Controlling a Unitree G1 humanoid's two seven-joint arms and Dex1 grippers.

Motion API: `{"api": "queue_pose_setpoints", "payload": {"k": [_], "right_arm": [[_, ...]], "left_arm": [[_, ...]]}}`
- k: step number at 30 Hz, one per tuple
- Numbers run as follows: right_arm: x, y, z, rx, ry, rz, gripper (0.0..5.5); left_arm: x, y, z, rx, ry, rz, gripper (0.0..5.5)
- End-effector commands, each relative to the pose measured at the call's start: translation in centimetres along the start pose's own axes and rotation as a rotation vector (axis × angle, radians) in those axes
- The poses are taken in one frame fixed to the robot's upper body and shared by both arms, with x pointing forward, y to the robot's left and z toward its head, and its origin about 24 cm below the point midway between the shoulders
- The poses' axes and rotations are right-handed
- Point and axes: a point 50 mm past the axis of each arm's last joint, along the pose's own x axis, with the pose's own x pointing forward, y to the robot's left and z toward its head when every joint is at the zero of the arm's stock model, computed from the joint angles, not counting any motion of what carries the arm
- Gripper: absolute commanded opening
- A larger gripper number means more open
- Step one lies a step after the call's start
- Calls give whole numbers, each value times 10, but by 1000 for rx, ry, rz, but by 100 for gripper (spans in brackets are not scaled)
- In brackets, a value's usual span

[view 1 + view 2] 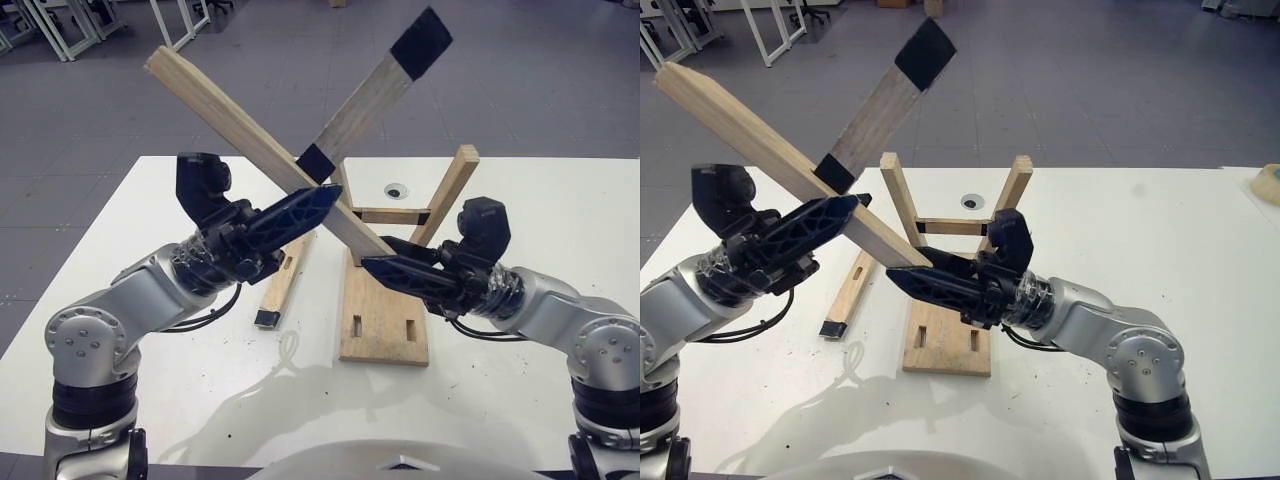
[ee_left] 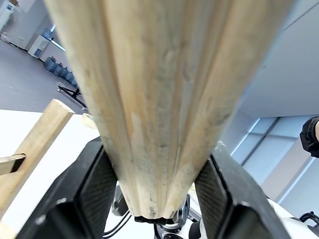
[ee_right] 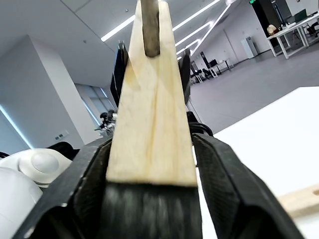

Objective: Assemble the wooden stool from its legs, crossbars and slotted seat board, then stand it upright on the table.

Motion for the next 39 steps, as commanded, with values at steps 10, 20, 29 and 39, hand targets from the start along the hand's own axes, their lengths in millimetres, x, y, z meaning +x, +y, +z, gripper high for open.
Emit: {"api": "queue_pose_setpoints", "payload": {"k": [10,20,29,39], "right_arm": [[-63,-42,-27,-393,641,-384,323],[-66,-67,-44,-906,1119,-257,323],[-84,-79,-44,-1126,1312,-185,323],[-86,-75,-54,-1127,1300,-145,323]], "left_arm": [[-25,37,0,460,215,130,208],[-22,79,-42,558,362,-77,208],[-21,92,-64,547,504,-217,208],[-24,106,-81,536,504,-187,208]]}}
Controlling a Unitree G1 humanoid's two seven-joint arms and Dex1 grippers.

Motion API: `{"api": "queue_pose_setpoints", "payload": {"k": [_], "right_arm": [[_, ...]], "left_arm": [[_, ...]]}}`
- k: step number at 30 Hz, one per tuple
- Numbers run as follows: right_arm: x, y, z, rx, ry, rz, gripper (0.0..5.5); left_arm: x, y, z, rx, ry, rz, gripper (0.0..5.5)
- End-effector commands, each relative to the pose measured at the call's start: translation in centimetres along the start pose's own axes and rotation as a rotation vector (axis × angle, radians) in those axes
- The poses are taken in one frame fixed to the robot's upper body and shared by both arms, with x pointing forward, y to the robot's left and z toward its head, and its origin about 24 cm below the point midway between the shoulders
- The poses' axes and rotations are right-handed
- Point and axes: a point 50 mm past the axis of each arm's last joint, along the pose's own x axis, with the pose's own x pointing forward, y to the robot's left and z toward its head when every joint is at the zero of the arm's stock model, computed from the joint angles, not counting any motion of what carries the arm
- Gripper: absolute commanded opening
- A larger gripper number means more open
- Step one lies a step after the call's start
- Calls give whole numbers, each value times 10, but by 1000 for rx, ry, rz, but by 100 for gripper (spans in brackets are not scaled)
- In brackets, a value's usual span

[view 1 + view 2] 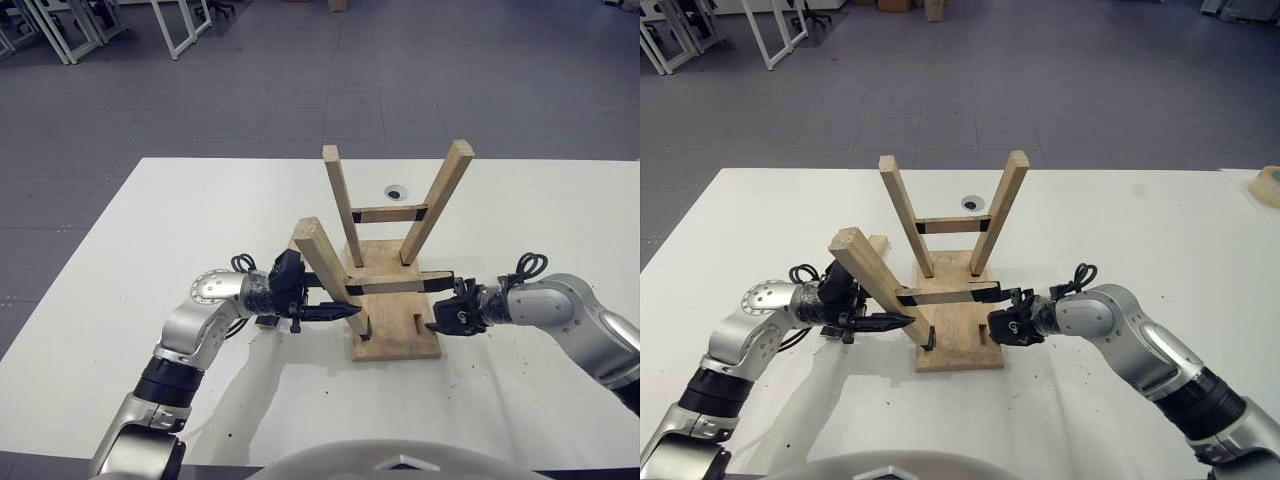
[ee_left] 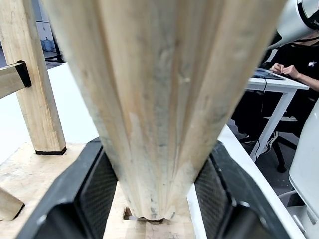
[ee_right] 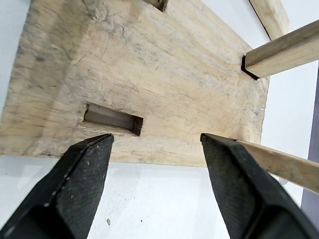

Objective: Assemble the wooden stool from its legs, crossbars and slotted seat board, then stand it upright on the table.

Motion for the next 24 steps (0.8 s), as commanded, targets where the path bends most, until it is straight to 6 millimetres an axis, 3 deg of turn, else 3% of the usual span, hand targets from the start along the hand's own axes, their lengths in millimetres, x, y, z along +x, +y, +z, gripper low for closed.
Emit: {"api": "queue_pose_setpoints", "payload": {"k": [1,6,10,16,24], "right_arm": [[6,17,-7,34,35,74,323],[6,18,-7,31,38,59,323],[2,15,-4,61,27,-4,323],[-9,2,12,115,-98,-155,323],[-6,21,6,174,-97,-115,323]], "left_arm": [[-3,4,-6,15,21,18,208],[-12,4,-30,-36,162,61,206],[-18,-11,-41,-3,346,40,205],[-14,-23,-42,65,503,55,205],[-8,-33,-40,-3,672,19,205]]}}
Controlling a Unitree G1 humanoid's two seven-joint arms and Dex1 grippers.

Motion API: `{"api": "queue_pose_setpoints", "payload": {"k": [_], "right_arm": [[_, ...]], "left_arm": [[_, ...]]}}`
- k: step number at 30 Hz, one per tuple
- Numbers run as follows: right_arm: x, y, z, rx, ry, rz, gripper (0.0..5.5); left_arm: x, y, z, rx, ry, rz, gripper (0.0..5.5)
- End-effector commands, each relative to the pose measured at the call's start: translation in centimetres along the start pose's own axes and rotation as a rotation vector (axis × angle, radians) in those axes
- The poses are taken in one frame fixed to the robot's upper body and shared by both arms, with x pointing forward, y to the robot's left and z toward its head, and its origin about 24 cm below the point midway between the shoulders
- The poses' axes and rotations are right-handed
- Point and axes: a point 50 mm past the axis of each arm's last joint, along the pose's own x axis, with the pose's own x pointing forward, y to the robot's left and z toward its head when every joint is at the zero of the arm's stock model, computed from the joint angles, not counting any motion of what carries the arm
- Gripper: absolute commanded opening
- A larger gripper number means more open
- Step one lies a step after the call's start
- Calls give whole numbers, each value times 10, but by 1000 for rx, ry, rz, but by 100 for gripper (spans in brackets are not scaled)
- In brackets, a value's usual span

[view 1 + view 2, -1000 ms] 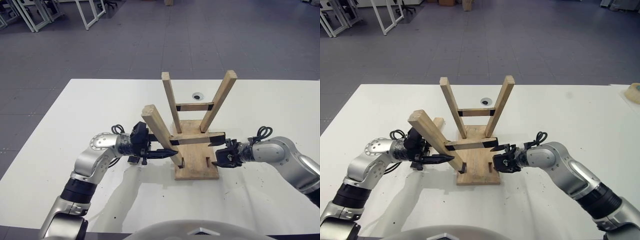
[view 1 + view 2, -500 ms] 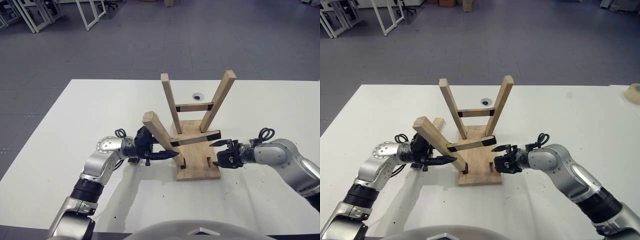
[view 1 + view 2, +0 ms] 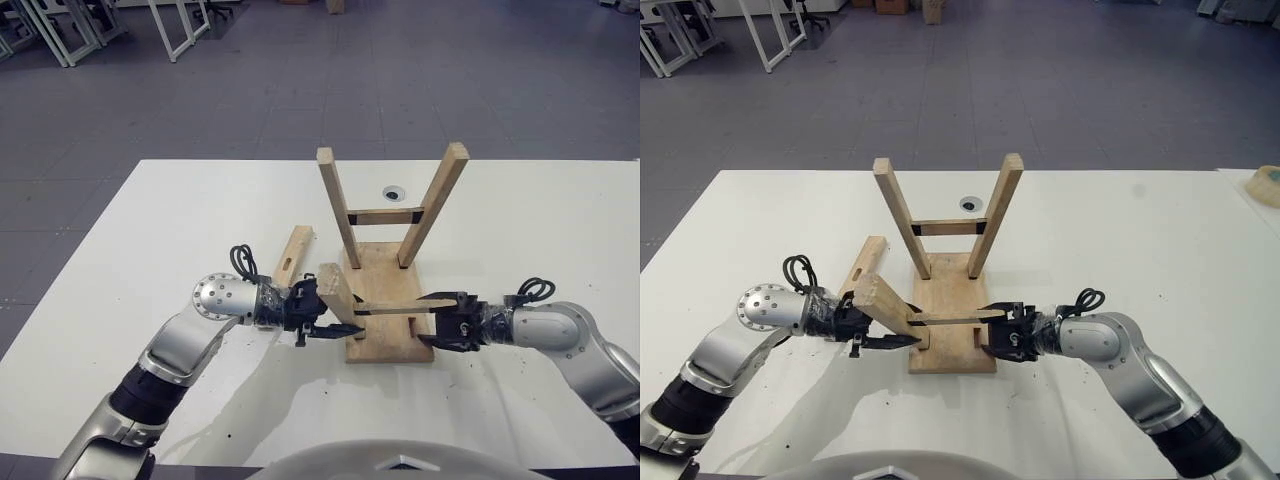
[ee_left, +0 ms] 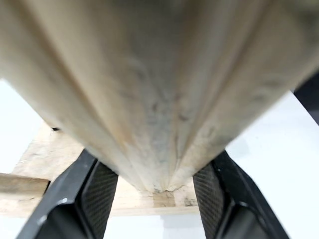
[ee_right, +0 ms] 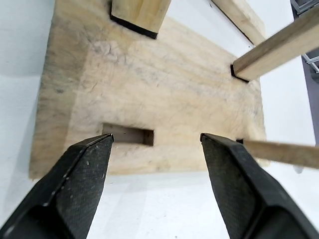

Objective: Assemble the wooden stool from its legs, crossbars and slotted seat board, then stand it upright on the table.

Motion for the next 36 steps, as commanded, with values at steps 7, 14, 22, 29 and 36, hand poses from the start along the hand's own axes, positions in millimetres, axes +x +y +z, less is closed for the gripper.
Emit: {"api": "queue_pose_setpoints", "payload": {"k": [7,14,22,29,36], "right_arm": [[-16,-5,-19,32,72,-49,323],[-16,-1,-30,54,99,-48,323],[-7,9,-29,95,56,-32,323],[-5,11,-14,223,-98,-69,323],[-12,-4,-3,293,-208,-143,323]], "left_arm": [[3,-18,-53,-295,208,-45,205],[0,-2,-40,-216,142,43,205],[2,-30,-45,-69,260,123,205],[0,-30,-50,-105,263,108,205],[-1,-22,-58,-92,290,76,205]]}}
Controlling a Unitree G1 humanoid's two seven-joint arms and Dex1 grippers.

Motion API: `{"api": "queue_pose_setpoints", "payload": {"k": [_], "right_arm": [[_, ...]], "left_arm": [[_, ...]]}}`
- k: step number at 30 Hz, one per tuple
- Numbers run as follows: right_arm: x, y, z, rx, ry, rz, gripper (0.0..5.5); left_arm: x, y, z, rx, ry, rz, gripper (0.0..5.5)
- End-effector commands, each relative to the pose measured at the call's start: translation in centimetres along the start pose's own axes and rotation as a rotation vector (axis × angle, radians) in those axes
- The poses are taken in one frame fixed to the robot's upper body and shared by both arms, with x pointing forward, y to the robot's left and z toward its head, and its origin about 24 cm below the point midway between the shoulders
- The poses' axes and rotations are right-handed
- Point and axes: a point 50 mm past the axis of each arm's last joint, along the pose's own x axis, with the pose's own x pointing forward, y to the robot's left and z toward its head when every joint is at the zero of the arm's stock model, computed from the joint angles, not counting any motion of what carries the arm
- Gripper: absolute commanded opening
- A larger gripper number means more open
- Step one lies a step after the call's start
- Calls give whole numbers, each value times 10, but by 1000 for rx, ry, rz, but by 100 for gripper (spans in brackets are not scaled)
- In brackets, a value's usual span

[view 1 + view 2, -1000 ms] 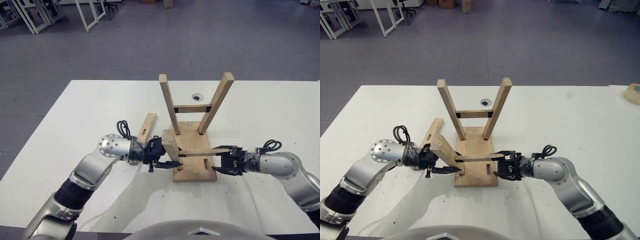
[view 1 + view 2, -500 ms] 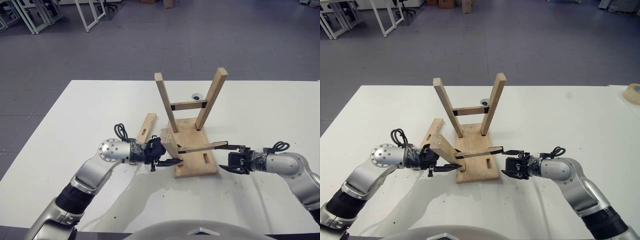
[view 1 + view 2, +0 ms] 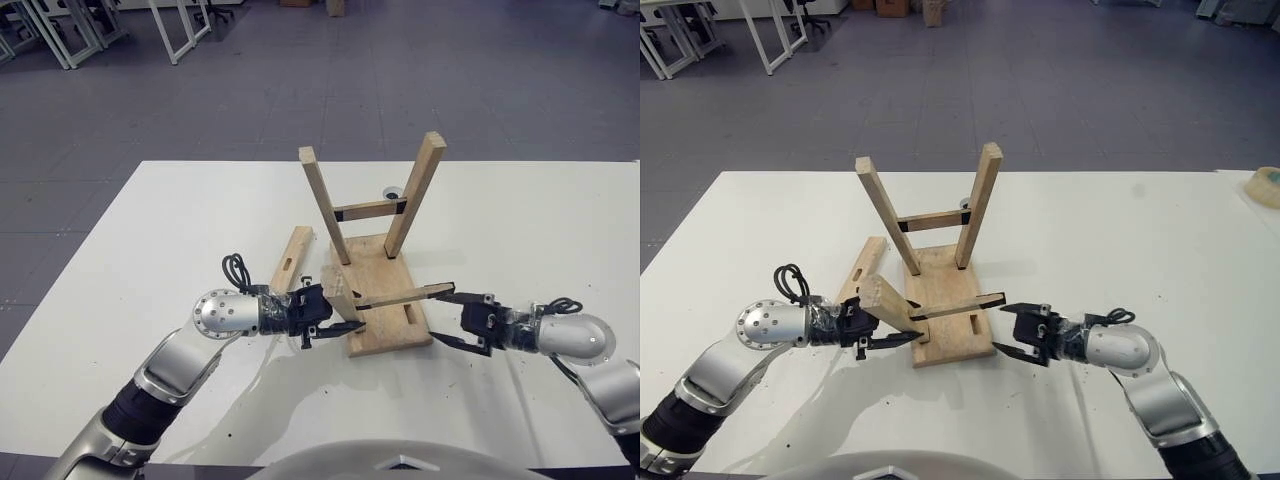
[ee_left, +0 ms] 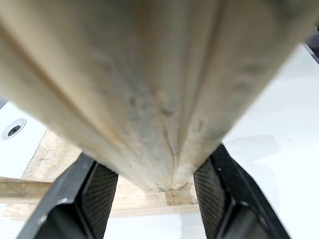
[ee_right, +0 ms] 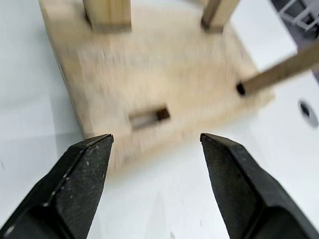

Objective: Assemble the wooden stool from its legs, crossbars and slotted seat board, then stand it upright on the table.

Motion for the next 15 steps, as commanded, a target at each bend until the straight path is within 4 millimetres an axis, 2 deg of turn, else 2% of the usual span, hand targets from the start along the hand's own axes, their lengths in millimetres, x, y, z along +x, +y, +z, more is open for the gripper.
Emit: {"api": "queue_pose_setpoints", "payload": {"k": [1,3,5,7,10,15], "right_arm": [[7,-3,-3,-17,35,-7,323],[14,1,-15,-27,109,-10,323],[11,3,-41,-46,259,-21,323],[9,7,-57,-53,350,-11,323],[11,13,-66,4,368,-7,323],[13,23,-69,57,354,22,323]], "left_arm": [[-6,-15,-53,-111,292,-81,205],[-5,-14,-52,-103,288,-93,205],[-6,-13,-51,-90,286,-99,205],[-6,-13,-49,-60,280,-105,205],[-6,-17,-47,-18,271,-111,205],[-4,-25,-44,-9,218,-89,205]]}}
